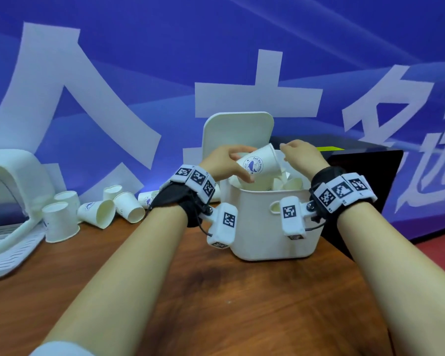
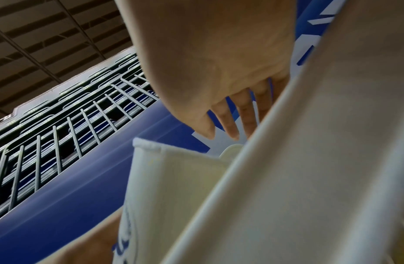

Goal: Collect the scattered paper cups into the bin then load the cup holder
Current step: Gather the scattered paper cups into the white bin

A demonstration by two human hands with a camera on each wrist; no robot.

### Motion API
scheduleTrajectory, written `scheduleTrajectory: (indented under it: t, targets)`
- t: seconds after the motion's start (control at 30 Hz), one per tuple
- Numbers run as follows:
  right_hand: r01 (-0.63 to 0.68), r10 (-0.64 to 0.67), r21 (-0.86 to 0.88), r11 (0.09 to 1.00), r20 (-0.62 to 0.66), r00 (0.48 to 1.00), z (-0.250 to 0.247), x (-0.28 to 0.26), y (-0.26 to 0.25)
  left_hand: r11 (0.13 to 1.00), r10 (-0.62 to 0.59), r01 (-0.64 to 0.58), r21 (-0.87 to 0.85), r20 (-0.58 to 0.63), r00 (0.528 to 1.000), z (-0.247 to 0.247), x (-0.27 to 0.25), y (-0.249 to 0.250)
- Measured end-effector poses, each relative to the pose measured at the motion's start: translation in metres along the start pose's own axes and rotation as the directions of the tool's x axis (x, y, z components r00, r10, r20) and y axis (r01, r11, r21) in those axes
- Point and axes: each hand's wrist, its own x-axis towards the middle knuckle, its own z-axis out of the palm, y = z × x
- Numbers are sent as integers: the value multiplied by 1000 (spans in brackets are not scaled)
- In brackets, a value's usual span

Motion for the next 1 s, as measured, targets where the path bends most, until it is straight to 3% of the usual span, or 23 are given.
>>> scheduleTrajectory:
  t: [0.1, 0.23, 0.4, 0.5, 0.63, 0.77, 1.0]
  targets:
    - [91, -88, 49, 995, -51, 995, 3, -2, 1, 997, -28, 24, 68, 61, 998, -2, -3, -4]
    - [117, -121, 120, 986, 26, 992, 12, -2, -4, 958, -95, 83, 275, 31, 995, 9, 1, -9]
    - [103, -109, 77, 992, 82, 991, 16, -5, -10, 932, -95, 73, 354, 46, 994, 22, 6, -18]
    - [99, -105, 76, 992, 87, 991, 18, -6, -10, 973, -73, 71, 220, 0, 997, 17, 5, -23]
    - [132, -136, 102, 986, 42, 990, 18, -12, -20, 999, -41, 38, -21, -174, 984, 1, -1, -28]
    - [235, -232, 189, 953, -39, 972, 25, -29, -50, 987, -111, 61, -148, -359, 927, -28, -15, -49]
    - [285, -324, 324, 902, 70, 944, 89, -53, -112, 956, -292, 227, -188, -506, 811, -81, -56, -108]
